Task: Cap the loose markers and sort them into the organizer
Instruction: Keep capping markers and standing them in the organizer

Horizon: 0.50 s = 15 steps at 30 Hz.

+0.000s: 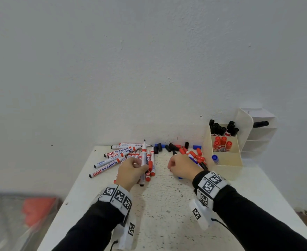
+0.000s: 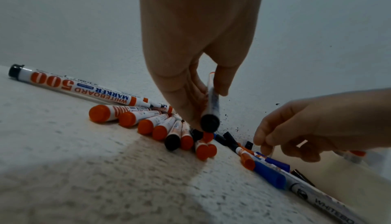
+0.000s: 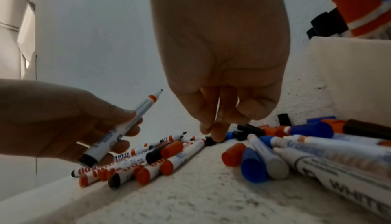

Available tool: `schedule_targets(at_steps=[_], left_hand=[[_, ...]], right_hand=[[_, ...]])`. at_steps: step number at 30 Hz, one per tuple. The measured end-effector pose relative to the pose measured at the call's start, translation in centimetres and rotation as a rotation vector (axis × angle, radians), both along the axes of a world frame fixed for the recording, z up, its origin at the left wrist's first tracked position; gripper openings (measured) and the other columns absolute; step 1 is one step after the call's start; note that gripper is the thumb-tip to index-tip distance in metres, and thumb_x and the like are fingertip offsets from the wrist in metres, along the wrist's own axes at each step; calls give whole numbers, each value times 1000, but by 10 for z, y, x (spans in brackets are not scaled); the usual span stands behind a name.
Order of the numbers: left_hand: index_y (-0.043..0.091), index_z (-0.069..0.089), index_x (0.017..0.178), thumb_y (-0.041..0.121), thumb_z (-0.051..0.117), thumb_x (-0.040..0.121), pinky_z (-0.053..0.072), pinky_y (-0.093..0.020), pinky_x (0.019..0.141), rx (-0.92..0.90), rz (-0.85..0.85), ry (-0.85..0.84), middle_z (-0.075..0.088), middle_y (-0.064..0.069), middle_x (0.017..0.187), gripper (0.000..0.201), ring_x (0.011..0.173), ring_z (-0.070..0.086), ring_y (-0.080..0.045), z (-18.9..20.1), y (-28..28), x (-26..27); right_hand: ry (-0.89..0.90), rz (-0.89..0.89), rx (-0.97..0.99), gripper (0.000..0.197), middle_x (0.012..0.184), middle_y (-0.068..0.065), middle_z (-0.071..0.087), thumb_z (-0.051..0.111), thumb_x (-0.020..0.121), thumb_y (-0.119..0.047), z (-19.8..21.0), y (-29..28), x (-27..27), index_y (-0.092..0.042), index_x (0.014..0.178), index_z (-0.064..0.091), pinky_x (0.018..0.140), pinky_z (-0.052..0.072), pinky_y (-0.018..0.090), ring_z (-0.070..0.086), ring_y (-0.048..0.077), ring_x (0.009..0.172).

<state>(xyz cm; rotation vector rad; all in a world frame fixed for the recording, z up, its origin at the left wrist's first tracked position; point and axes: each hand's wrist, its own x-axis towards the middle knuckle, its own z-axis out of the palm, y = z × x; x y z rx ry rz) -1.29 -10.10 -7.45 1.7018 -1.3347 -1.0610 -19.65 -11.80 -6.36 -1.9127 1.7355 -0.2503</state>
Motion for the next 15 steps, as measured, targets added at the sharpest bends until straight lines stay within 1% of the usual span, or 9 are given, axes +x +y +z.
schedule_targets(at_steps=[2,4,5,7,9,10,12,14,15], left_hand=[[16,52,96,23,69,81,50,-22,56,-57,-15,-81,56,1,81,24,68,55,-10,-3,3,-2],[16,50,102,19,61,87,42,-17,51,-133,-18,-162,54,2,81,19,65,51,-6,-6,7,-5],[14,51,106,16,55,90,43,-18,53,-166,-12,-174,56,1,83,17,65,51,-6,-8,8,-7],[8,51,115,12,48,93,42,-18,59,-210,10,-181,58,-3,90,23,68,52,-7,-13,11,-9],[3,50,122,10,45,93,39,-16,69,-227,18,-221,57,-2,99,29,81,54,-10,-16,11,-12],[2,50,121,9,45,93,37,-16,71,-238,24,-241,56,-1,100,29,86,52,-12,-16,11,-13],[3,52,119,10,46,93,41,-19,76,-245,25,-262,57,-2,102,27,91,52,-13,-17,11,-15],[7,53,119,11,47,92,44,-24,83,-249,20,-260,60,-6,108,28,94,52,-13,-19,10,-18],[9,53,119,11,47,93,43,-23,84,-251,20,-263,60,-6,110,28,94,51,-12,-20,10,-18]], right_hand=[[-31,55,-38,23,118,3,57,47,92,-15,-6,3,3,-14,110,61,92,47,28,55,17,106],[-18,131,-98,29,125,1,49,48,92,-23,-11,3,9,-18,120,55,99,41,32,45,18,118],[8,165,-125,33,130,1,43,49,92,-27,-13,2,14,-21,125,51,103,37,35,37,19,125],[83,204,-167,45,143,3,30,50,90,-35,-17,-1,25,-26,134,42,109,27,42,23,22,134],[175,209,-185,55,151,3,15,50,89,-42,-19,-4,37,-28,140,33,111,19,47,12,27,139],[209,207,-190,58,153,3,10,49,89,-43,-20,-5,42,-27,141,31,111,16,48,10,29,139],[248,205,-209,57,154,2,6,49,89,-45,-24,-9,49,-26,140,32,111,15,48,9,31,138],[278,216,-235,55,153,3,8,50,88,-45,-29,-12,54,-26,138,36,109,19,47,14,31,136],[286,220,-249,54,152,3,10,51,88,-45,-32,-13,55,-26,137,37,109,21,47,17,31,135]])
